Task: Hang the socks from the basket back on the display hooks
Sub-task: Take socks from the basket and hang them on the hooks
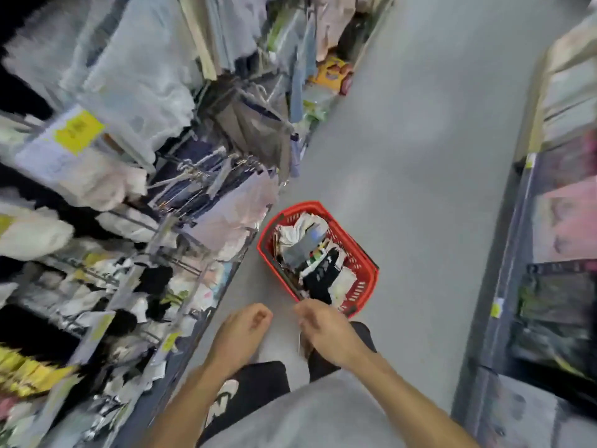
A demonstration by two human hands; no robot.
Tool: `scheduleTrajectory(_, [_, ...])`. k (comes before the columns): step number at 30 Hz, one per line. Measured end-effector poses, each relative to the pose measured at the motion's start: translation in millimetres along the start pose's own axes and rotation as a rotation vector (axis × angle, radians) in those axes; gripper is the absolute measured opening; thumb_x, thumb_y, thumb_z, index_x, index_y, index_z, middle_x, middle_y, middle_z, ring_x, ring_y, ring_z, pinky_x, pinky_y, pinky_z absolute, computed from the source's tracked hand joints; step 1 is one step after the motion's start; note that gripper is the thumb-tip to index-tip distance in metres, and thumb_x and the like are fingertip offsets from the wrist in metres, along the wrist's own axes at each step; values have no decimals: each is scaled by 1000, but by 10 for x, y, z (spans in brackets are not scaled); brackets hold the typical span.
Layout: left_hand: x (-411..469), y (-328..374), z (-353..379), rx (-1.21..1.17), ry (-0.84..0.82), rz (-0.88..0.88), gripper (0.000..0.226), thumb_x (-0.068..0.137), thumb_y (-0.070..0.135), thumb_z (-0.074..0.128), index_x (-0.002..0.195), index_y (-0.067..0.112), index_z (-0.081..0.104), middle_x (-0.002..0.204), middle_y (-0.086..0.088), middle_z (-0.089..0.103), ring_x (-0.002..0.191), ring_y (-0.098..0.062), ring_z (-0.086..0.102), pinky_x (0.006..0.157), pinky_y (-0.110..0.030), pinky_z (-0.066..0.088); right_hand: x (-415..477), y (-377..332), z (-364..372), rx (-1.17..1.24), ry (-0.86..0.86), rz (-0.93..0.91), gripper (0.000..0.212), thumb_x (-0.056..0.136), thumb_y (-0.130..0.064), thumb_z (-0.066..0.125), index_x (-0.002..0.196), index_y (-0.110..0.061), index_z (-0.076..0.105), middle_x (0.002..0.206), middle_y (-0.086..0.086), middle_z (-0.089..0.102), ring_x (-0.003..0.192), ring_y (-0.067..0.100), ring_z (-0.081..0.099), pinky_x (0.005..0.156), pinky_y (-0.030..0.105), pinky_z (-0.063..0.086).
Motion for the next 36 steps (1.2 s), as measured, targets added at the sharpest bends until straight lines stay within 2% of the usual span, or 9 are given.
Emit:
scheduleTrajectory(4, [730,105,500,62,-224,-68,11,98,28,55,100,28,66,96,12,69,94,-11,65,85,-31,52,411,854,-322,56,38,197,22,97,-20,51,115,-23,63,111,-4,70,101,19,65,89,35,51])
scheduleTrajectory(8, [1555,88,949,130,-268,-55,12,97,26,54,90,29,63,78,15,65,76,-4,62,59,-8,37,1036,1616,-280,94,38,338,25,96,-20,52,119,-23,63,121,0,68,112,21,61,91,30,46])
scheduleTrajectory(13, [2610,-136,1555,131,-303,-86,13,95,25,56,105,28,62,105,8,66,99,-14,61,87,-32,48,1909,2383,73,229,69,468,30,96,-17,54,125,-18,61,124,2,67,115,25,62,96,33,48])
scheduleTrajectory(18, [3917,-304,1764,191,-113,-30,61,88,31,67,142,11,45,141,-10,50,129,-28,48,105,-45,43,2820,2744,322,349,215,412,37,97,-13,51,134,-16,55,130,2,63,119,21,60,104,40,45])
scheduleTrajectory(23, [5001,-370,1783,260,-19,-26,114,80,47,76,158,7,3,167,-15,7,154,-29,6,124,-42,12,3702,2859,329,679,381,329,56,95,0,43,145,-24,43,141,1,55,125,12,54,102,31,48])
scheduleTrajectory(26, [5323,-400,1871,141,-91,-99,131,72,49,83,158,8,-7,163,-20,23,149,-34,28,118,-42,28,4088,2882,366,889,356,383,70,90,14,41,151,-19,33,134,-2,56,124,12,54,105,45,48])
scheduleTrajectory(29, [5357,-385,2017,161,-93,-124,124,70,45,84,156,13,0,140,-21,53,124,-38,57,97,-42,47,4183,2864,350,915,366,456,71,87,17,37,148,-19,38,128,-3,52,118,9,50,110,45,43])
scheduleTrajectory(33, [5219,-382,2051,236,-39,-175,82,75,33,79,137,13,30,125,-17,62,111,-39,61,78,-39,45,3983,2724,331,958,327,417,71,83,25,31,143,-11,45,145,6,49,135,15,45,113,43,41])
scheduleTrajectory(36, [4927,-297,1839,125,35,-80,57,77,29,77,122,18,44,114,-9,65,105,-35,63,77,-39,49,3759,2536,227,958,343,327,63,94,12,46,150,-16,35,153,0,42,135,6,41,107,23,45])
Point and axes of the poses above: each hand's wrist, its own x-axis towards the middle knuckle, its own z-axis out of the palm, y = z × x, the point moved 5 cm from there along x, towards the middle knuckle
